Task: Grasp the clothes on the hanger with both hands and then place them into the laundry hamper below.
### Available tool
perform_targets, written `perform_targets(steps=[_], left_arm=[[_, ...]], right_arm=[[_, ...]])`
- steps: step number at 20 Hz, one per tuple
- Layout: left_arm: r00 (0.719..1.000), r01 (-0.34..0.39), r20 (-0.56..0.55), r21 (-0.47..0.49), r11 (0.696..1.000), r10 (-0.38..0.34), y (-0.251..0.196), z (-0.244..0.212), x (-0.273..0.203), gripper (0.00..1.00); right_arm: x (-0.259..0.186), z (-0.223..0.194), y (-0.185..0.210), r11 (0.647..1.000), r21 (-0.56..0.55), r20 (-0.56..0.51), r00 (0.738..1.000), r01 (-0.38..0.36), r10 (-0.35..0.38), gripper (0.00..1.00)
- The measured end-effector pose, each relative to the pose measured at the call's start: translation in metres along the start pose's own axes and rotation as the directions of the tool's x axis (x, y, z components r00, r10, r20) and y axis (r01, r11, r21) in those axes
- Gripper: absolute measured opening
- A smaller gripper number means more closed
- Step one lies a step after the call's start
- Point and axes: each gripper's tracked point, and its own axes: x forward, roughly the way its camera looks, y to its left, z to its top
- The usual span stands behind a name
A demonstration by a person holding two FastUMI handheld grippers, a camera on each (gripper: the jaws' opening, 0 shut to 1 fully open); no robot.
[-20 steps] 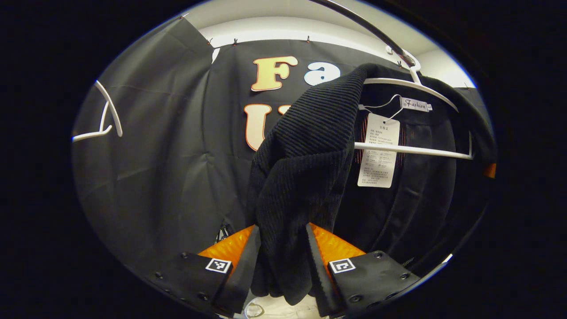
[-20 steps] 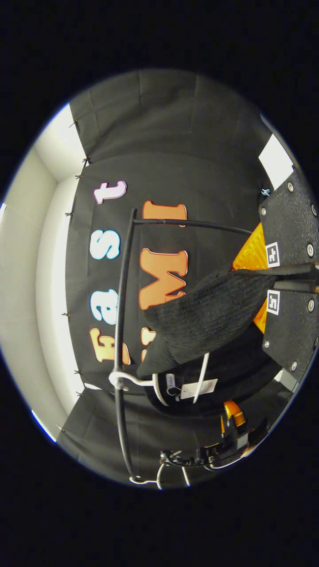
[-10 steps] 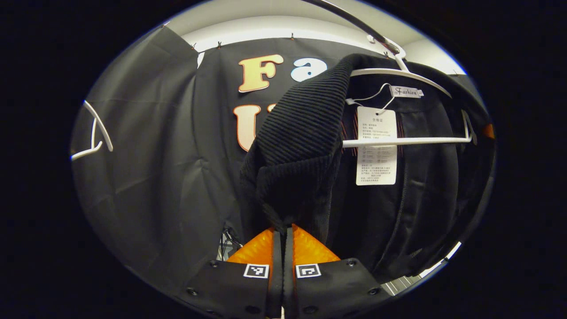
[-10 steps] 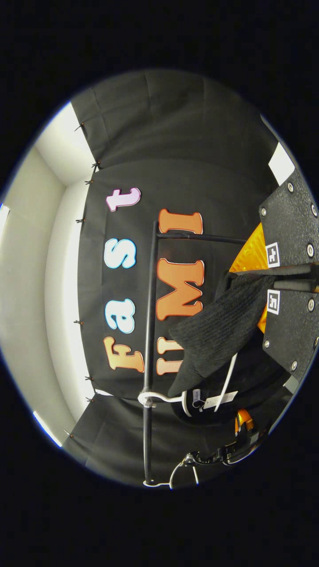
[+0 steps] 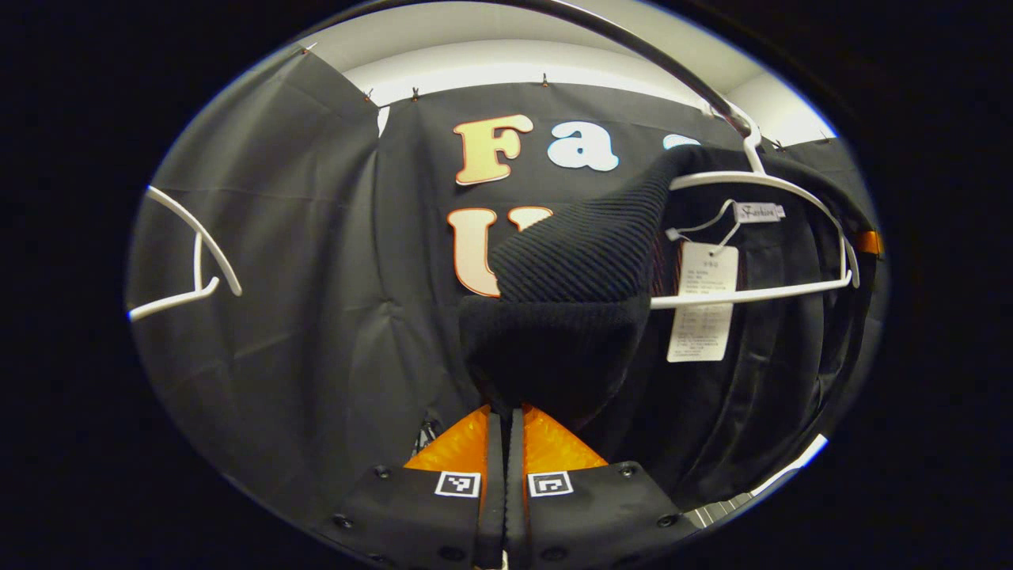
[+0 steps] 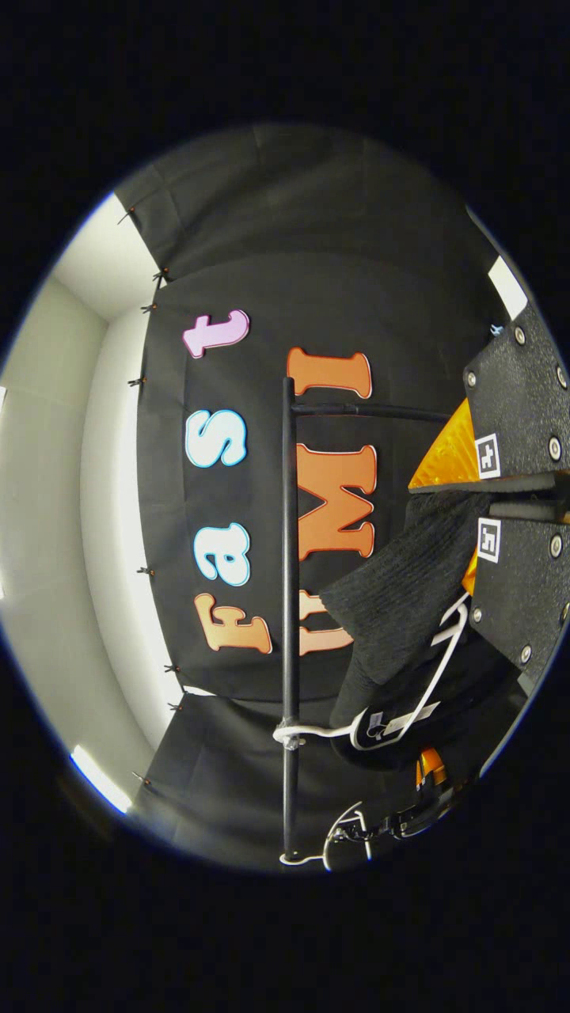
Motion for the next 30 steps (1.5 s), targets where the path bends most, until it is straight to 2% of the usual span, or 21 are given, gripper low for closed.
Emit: perform_targets(steps=[1,5,6,11,13,17,18,19,23,26,28,30], left_arm=[[1.0,-0.015,0.009,0.0,1.0,0.015,0.007,0.006,-0.001,0.08],[0.998,-0.063,0.029,0.002,0.998,0.063,0.025,0.017,-0.002,0.11],[0.997,-0.073,0.027,0.005,0.997,0.073,0.028,0.018,-0.005,0.08],[0.994,-0.108,0.019,0.008,0.994,0.108,0.033,0.019,-0.009,0.08],[0.993,-0.116,0.013,-0.001,0.993,0.116,0.035,0.015,-0.011,0.08],[0.99,-0.139,-0.007,-0.081,0.987,0.139,0.046,0.012,-0.015,0.08],[0.986,-0.164,-0.005,-0.08,0.983,0.164,0.056,0.013,-0.016,0.05],[0.981,-0.192,0.001,-0.068,0.979,0.192,0.069,0.013,-0.016,0.08],[0.971,-0.24,0.01,-0.007,0.971,0.24,0.092,0.019,-0.027,0.08],[0.954,-0.3,-0.004,0.046,0.953,0.301,0.107,0.011,-0.034,0.08],[0.941,-0.334,-0.038,0.03,0.942,0.335,0.121,-0.004,-0.039,0.08],[0.946,-0.315,-0.072,0.0,0.949,0.315,0.13,-0.017,-0.045,0.08]], right_arm=[[0.007,-0.002,-0.008,1.0,0.01,-0.007,1.0,-0.001,0.001,0.04],[0.035,-0.023,-0.024,0.998,0.057,-0.054,0.998,-0.023,0.026,0.04],[0.039,-0.034,-0.024,0.997,0.075,-0.072,0.997,-0.033,0.039,0.04],[0.066,-0.104,-0.017,0.988,0.139,-0.171,0.982,-0.062,0.085,0.04],[0.074,-0.133,-0.007,0.98,0.182,-0.211,0.971,-0.078,0.116,0.04],[0.078,-0.194,0.016,0.959,0.265,-0.282,0.944,-0.096,0.172,0.04],[0.078,-0.207,0.024,0.955,0.278,-0.293,0.938,-0.102,0.185,0.04],[0.08,-0.22,0.033,0.951,0.289,-0.309,0.93,-0.106,0.197,0.04],[0.086,-0.261,0.063,0.943,0.313,-0.363,0.904,-0.11,0.226,0.04],[0.086,-0.284,0.087,0.945,0.309,-0.4,0.886,-0.111,0.235,0.04],[0.085,-0.301,0.1,0.945,0.309,-0.43,0.87,-0.111,0.242,0.04],[0.078,-0.315,0.109,0.945,0.309,-0.458,0.854,-0.106,0.246,0.04]])
